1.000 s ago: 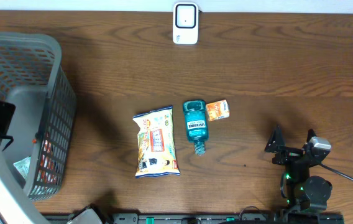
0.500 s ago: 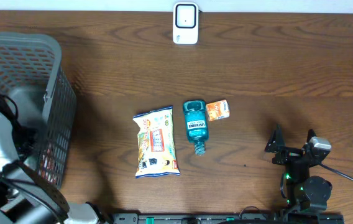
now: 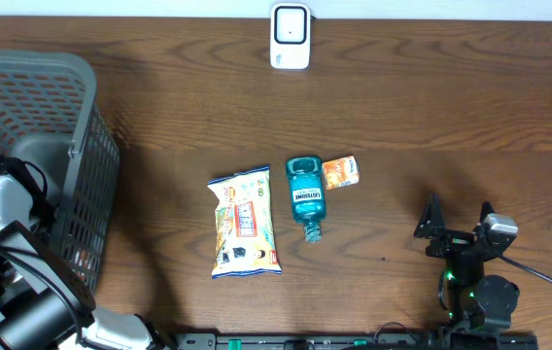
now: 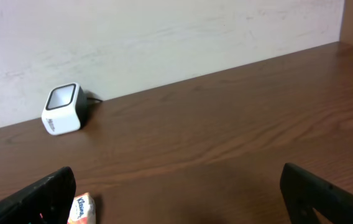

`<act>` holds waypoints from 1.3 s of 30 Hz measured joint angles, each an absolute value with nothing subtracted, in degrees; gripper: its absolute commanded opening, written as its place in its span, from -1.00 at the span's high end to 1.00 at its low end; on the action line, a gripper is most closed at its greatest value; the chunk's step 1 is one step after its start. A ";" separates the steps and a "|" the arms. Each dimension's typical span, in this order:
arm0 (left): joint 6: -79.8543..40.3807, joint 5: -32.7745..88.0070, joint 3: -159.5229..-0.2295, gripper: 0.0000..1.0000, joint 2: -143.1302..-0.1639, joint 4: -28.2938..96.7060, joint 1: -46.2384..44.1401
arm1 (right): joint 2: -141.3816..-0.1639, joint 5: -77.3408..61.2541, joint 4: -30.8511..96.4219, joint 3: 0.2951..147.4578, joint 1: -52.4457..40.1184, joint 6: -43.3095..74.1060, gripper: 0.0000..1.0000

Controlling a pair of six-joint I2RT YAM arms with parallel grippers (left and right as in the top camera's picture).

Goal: Scan the item barcode
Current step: 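Reach the left gripper into the basket and grasp the red snack bar, then carry the red snack bar toward the scanner and drop it on the table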

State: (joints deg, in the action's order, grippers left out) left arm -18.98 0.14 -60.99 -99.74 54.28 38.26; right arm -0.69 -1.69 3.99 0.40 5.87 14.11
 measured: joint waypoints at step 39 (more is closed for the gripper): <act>-22.50 42.09 -85.36 0.86 -68.73 41.54 -0.36 | -0.69 -1.69 3.99 0.40 5.87 14.11 -0.98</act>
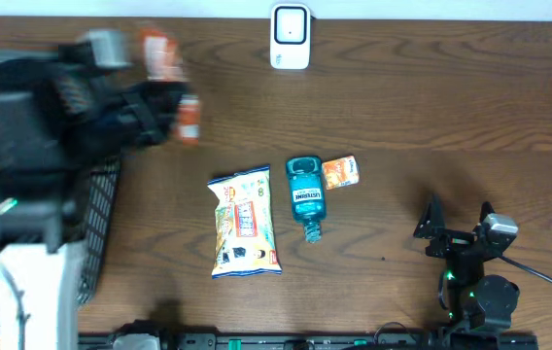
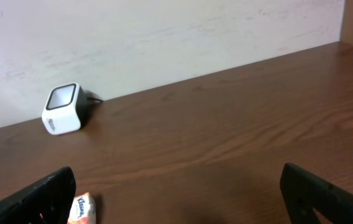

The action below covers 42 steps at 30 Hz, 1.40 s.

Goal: Scan the item barcode
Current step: 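Carry the red snack bar toward the scanner and drop it on the table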

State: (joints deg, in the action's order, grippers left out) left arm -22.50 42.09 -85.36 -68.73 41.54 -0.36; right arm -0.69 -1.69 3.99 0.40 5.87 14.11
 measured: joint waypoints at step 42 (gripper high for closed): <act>-35.59 50.09 -83.09 -1.00 -115.92 10.50 -33.85 | -0.69 -1.67 3.99 0.40 5.87 14.11 -0.98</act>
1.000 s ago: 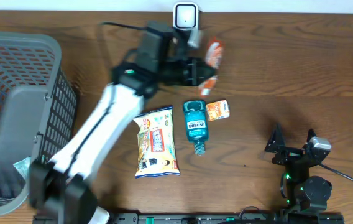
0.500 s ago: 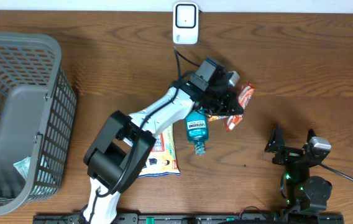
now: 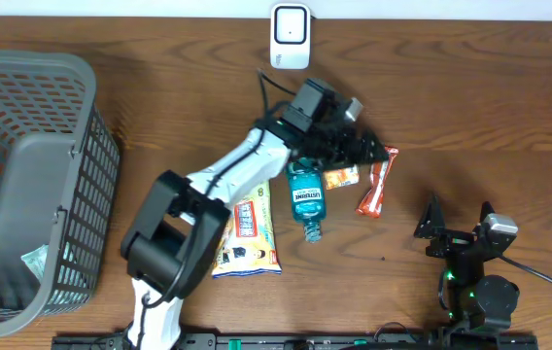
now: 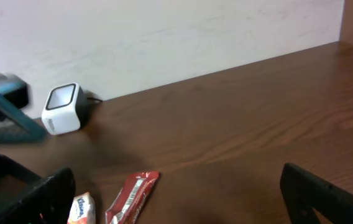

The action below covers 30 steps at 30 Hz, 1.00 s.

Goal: Scan the item barcode
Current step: 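Carry the red snack bar toward the scanner and drop it on the table, then reach the left gripper into the basket and grasp the mint-green pouch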

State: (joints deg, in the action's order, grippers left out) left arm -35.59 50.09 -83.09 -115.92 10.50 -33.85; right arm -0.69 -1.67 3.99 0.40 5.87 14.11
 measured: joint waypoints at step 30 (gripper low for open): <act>-25.80 7.01 -96.97 -0.96 -71.44 59.29 16.91 | -0.69 -1.69 4.01 0.40 5.87 14.11 -0.99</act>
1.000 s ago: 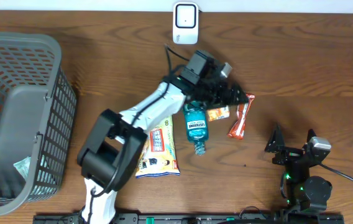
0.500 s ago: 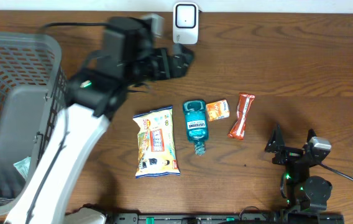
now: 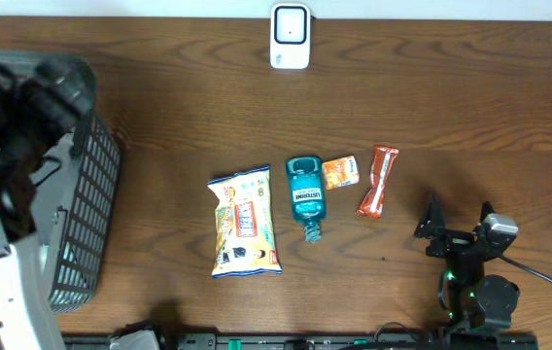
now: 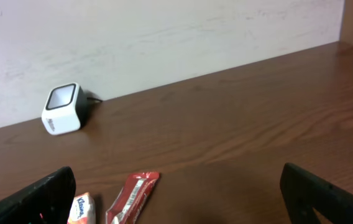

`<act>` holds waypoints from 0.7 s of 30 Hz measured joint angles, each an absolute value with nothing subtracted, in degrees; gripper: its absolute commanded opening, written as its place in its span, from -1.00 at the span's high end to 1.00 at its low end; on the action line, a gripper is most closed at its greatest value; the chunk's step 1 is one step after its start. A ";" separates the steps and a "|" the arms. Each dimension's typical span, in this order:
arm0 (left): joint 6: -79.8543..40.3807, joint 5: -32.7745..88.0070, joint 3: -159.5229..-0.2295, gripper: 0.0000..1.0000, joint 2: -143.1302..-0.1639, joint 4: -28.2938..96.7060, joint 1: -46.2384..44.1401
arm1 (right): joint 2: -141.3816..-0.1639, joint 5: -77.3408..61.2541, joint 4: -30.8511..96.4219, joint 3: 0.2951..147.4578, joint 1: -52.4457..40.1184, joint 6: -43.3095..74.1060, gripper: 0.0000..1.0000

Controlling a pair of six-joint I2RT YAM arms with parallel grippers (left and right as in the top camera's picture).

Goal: Scan the item barcode
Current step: 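Reach the left gripper into the basket and grasp the mint-green pouch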

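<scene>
A white barcode scanner (image 3: 290,36) stands at the table's far edge and also shows in the right wrist view as a scanner (image 4: 61,109) by the wall. A red snack bar (image 3: 378,181) lies flat on the table to the right of an orange tissue pack (image 3: 340,172); the right wrist view shows the bar (image 4: 133,196) too. My right gripper (image 3: 461,229) rests open near the front right, with nothing between its fingers (image 4: 40,199). My left arm (image 3: 23,107) is a blur over the basket at the left, and its fingers cannot be made out.
A grey mesh basket (image 3: 96,185) takes up the left side. A blue mouthwash bottle (image 3: 305,194) and a snack bag (image 3: 244,222) lie in the middle. The tissue pack (image 4: 80,208) sits left of the bar in the right wrist view.
My left arm was stretched over the middle with its gripper at the red bar; now it is back at the left over the basket. The bar lies alone on the table.
My left arm was first down in the basket at the left. Then it was up over the basket's far side with a red packet, blurred. Then its gripper was at the red bar beside the tissue pack. Now the bar lies free, the arm at the basket. The right arm stayed still.
</scene>
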State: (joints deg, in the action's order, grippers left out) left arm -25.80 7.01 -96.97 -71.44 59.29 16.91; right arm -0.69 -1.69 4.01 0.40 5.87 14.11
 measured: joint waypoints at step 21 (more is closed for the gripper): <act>-25.45 -4.93 -74.76 -0.95 -82.39 72.51 39.81 | -0.69 -1.67 3.99 0.40 5.87 14.13 -0.98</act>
State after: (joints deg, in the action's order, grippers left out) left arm -25.45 -4.93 -74.76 -82.39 72.51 39.81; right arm -0.69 -1.67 3.99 0.40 5.87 14.13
